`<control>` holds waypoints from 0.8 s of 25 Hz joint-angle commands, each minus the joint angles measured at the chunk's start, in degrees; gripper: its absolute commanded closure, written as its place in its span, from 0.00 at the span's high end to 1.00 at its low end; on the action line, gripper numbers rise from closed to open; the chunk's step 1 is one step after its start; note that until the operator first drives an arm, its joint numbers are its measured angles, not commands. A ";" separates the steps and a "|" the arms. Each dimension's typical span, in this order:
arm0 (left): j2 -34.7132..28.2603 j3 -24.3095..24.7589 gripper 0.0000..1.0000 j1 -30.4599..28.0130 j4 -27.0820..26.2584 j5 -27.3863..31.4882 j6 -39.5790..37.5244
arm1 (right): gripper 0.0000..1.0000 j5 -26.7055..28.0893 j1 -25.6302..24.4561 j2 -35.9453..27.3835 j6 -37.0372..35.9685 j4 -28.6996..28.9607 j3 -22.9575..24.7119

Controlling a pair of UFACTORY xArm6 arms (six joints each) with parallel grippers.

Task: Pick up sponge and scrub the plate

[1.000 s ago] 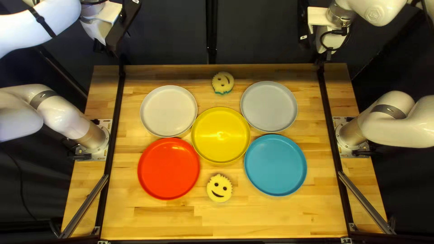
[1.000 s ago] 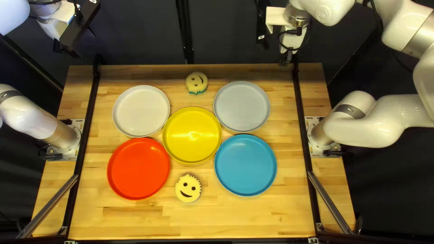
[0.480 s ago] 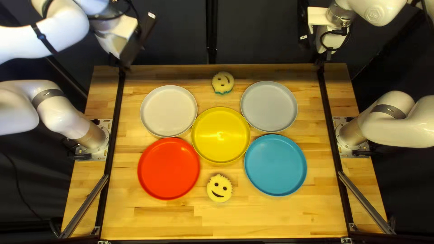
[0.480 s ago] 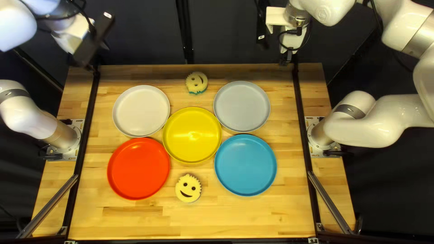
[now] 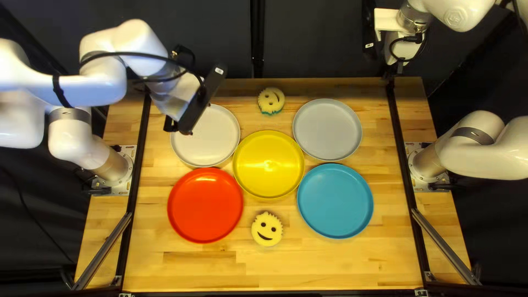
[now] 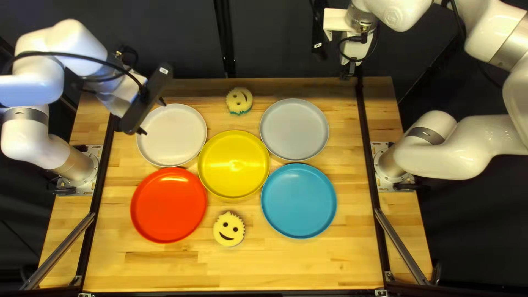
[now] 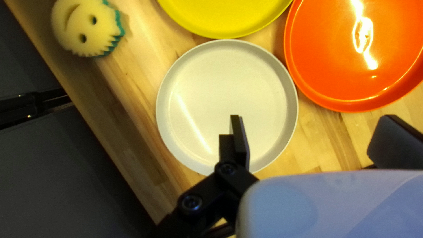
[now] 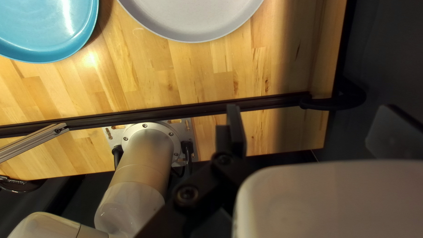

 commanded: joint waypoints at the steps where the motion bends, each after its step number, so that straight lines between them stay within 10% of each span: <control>1: -0.24 0.29 1.00 0.43 -0.45 0.00 0.28 | 1.00 0.00 0.00 0.00 0.00 0.00 0.00; 20: 28.57 -9.55 1.00 -25.52 4.96 -24.95 -14.96 | 1.00 0.00 0.00 0.00 0.00 0.00 0.00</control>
